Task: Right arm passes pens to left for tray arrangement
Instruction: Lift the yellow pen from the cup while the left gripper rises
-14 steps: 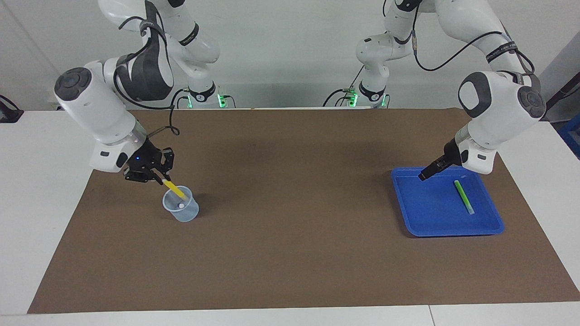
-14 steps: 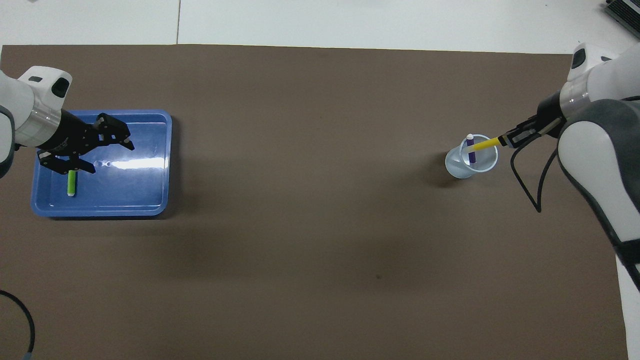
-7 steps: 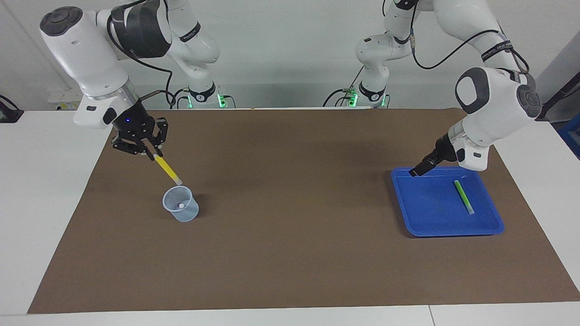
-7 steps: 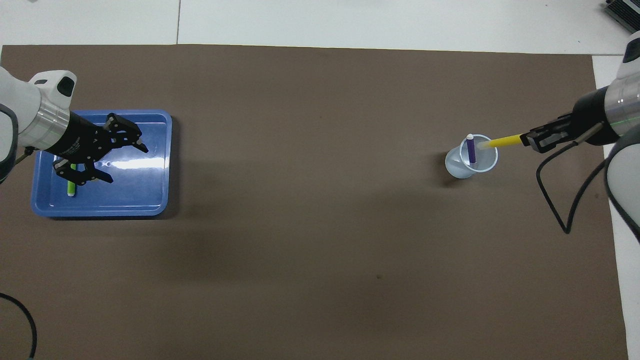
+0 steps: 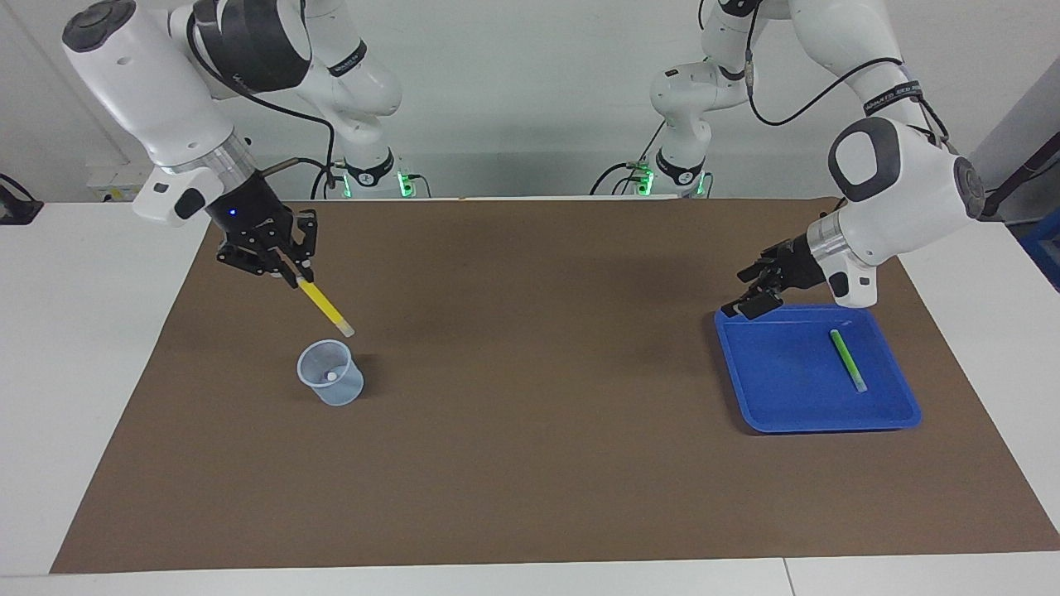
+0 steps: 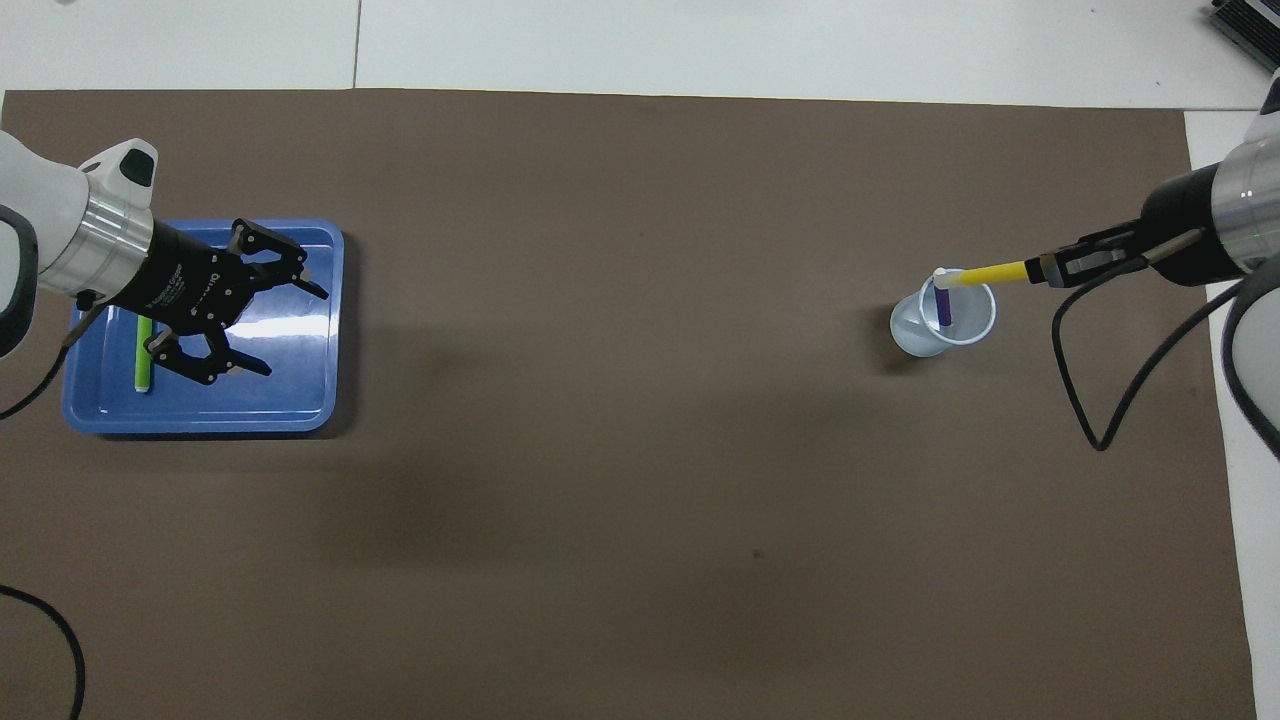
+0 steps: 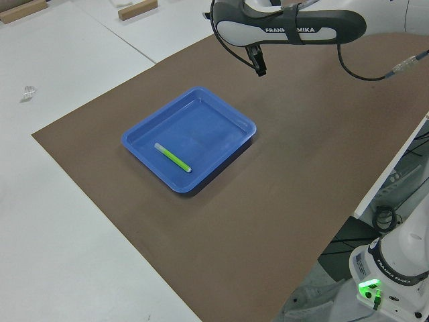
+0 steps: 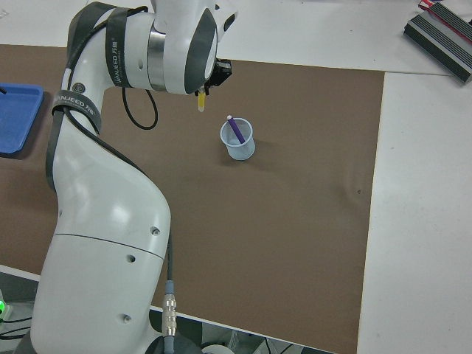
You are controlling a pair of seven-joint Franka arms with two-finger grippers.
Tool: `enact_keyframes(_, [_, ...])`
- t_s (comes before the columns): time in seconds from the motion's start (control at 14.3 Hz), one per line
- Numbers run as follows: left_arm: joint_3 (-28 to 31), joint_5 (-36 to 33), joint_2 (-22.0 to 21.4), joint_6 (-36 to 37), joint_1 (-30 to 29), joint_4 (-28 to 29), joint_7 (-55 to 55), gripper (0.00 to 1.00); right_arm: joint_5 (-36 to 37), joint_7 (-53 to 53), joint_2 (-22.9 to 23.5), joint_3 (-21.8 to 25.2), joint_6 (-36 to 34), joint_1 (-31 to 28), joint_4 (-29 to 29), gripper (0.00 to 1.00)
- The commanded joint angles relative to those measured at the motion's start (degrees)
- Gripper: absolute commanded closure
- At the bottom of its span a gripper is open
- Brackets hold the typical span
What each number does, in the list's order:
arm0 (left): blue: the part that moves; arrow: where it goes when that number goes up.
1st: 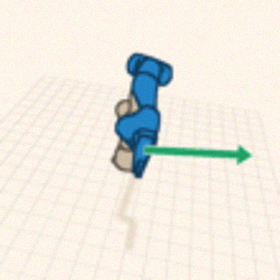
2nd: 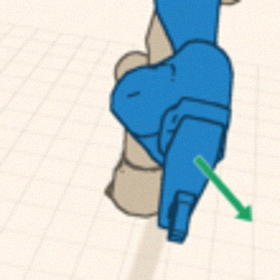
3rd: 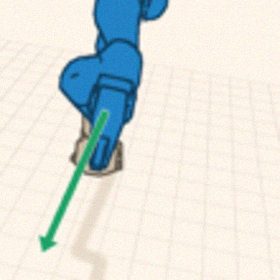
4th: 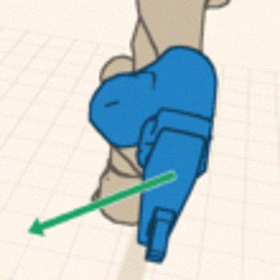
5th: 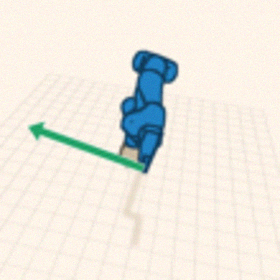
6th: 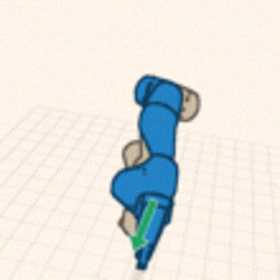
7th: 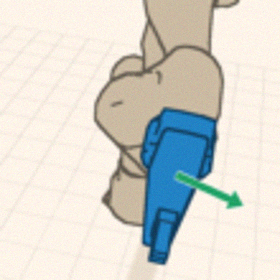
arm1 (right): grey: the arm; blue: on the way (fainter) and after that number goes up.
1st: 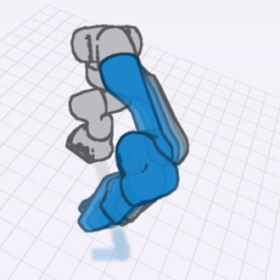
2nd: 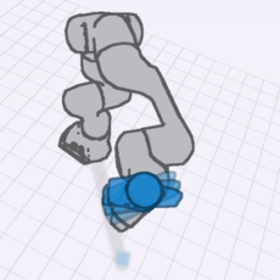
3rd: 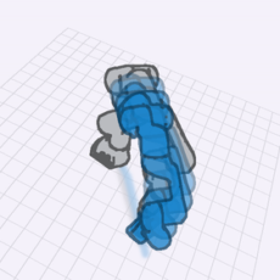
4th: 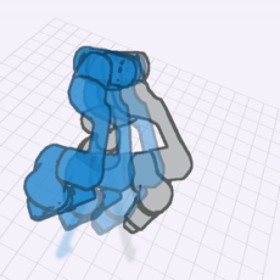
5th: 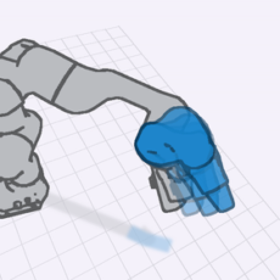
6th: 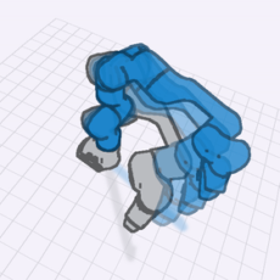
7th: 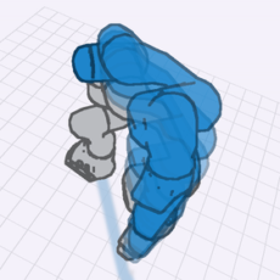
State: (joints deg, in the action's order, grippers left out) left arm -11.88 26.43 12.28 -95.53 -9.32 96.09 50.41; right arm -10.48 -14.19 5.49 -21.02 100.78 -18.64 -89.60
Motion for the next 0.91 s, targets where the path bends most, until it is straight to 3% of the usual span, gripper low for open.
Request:
enact_keyframes(0.0, [0.5, 3.8, -1.9, 1.0, 1.8, 1.3, 5.1, 0.01, -2.0, 2.7, 0.0, -0.3, 0.1, -0.2, 0.7, 1.0])
enact_keyframes(0.28, [0.2, 8.1, -2.6, 0.1, 3.9, 1.2, 12.9, 0.02, -3.2, 5.6, 0.0, -1.2, 0.3, -0.2, 0.7, 1.0])
enact_keyframes(0.84, [0.0, 9.5, -3.0, -1.1, 6.2, 1.2, 16.4, 0.02, -6.6, 11.4, 0.0, -3.2, 1.3, 1.3, 0.7, 1.0])
